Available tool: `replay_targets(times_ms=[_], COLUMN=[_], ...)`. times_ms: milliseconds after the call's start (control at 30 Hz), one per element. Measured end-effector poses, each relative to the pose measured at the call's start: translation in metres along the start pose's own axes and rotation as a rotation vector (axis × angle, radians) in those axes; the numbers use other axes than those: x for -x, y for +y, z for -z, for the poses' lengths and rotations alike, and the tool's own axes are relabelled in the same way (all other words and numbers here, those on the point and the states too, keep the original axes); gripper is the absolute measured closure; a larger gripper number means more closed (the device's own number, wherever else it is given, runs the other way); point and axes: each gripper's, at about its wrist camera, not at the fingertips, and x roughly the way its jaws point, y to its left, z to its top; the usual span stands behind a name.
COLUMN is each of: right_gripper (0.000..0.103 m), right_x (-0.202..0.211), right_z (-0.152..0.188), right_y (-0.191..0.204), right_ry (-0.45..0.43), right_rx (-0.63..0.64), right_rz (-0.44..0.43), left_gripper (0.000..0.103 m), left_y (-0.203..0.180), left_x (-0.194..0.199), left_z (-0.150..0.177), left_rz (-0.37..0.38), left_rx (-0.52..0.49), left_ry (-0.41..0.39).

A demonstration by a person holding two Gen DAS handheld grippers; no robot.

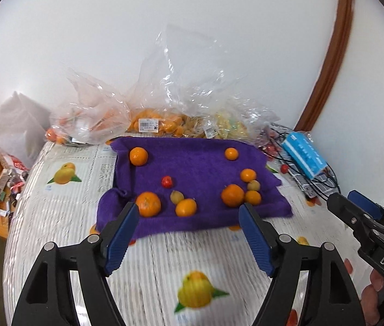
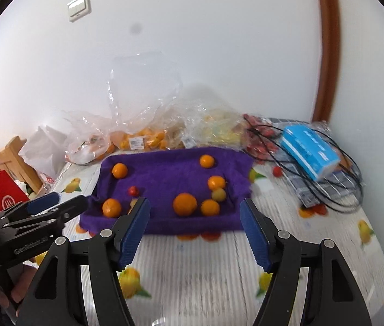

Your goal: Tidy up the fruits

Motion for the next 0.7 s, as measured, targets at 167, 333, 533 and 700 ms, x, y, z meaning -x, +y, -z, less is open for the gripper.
replay_targets(times_ms=[167,333,533,700], right_gripper=[0.019,0.008,0.004,0.004], right_x=[0.045,0.081,0.111,0.132], right_z=[0.023,0.043,0.063,0.074], right_y=[-0.005,-0.006,-0.003,0.000], right_ry=[-0.050,-0.119,-0.160,-0.182], right_rx=[-0.008,0.004,0.029,0.045], right_rz=[0.007,0.009,0.003,0.008], left_gripper=[0.021,0.020,0.020,0.020], left_y=[-0.011,-0.014,-0.014,-0.015], left_x=[0.042,0.073,0.099,0.119], left_z=[0.023,0.047,0.063,0.075], left_rz=[-0.018,-0.038,-0.062,-0.069], left_rx=[-0.025,-0.029,-0.014,-0.007], left_ry=[-0.063,-0.106,-0.152,-0.188])
